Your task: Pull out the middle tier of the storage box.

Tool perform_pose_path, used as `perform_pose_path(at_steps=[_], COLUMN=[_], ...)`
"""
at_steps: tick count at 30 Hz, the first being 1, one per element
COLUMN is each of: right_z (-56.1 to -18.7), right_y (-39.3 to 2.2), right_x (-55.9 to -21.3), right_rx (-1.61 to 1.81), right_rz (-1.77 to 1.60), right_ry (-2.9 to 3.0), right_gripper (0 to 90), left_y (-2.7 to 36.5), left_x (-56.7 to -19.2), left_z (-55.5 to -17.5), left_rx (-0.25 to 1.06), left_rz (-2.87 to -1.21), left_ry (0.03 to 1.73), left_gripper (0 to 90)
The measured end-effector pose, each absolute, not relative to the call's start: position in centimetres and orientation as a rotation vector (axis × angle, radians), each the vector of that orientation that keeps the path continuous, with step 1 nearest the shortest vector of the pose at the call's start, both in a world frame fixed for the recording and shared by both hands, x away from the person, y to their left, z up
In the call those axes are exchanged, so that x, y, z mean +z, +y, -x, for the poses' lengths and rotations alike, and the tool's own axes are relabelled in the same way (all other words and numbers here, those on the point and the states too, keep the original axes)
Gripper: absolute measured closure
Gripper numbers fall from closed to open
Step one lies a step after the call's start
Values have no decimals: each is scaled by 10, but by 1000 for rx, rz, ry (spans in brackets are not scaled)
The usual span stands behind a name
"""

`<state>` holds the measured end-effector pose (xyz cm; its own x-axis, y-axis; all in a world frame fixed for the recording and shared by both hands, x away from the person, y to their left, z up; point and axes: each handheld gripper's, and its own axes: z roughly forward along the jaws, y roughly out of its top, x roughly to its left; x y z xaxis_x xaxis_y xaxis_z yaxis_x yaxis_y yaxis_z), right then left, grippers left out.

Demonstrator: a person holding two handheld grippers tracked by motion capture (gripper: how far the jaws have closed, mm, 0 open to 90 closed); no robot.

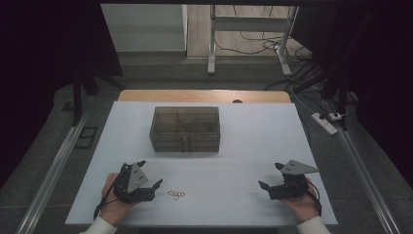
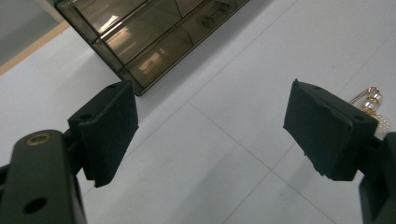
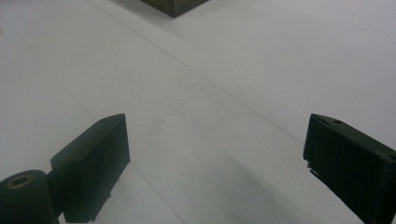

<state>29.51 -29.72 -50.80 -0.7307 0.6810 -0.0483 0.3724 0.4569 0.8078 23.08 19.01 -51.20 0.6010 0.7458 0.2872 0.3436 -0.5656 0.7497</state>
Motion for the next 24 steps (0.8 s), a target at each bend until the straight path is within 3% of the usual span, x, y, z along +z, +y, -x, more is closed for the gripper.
perform_pose_path(at_steps=[24], right_z=[-295], right_y=[-296], right_x=[-509], right_rx=[1159], right_rz=[-888], right_ry=[2350], right_gripper=[70], left_y=[172], left_x=[-518], left_z=[-229], left_rx=[920], left_rz=[-2260], left_ry=[726], left_gripper=[191])
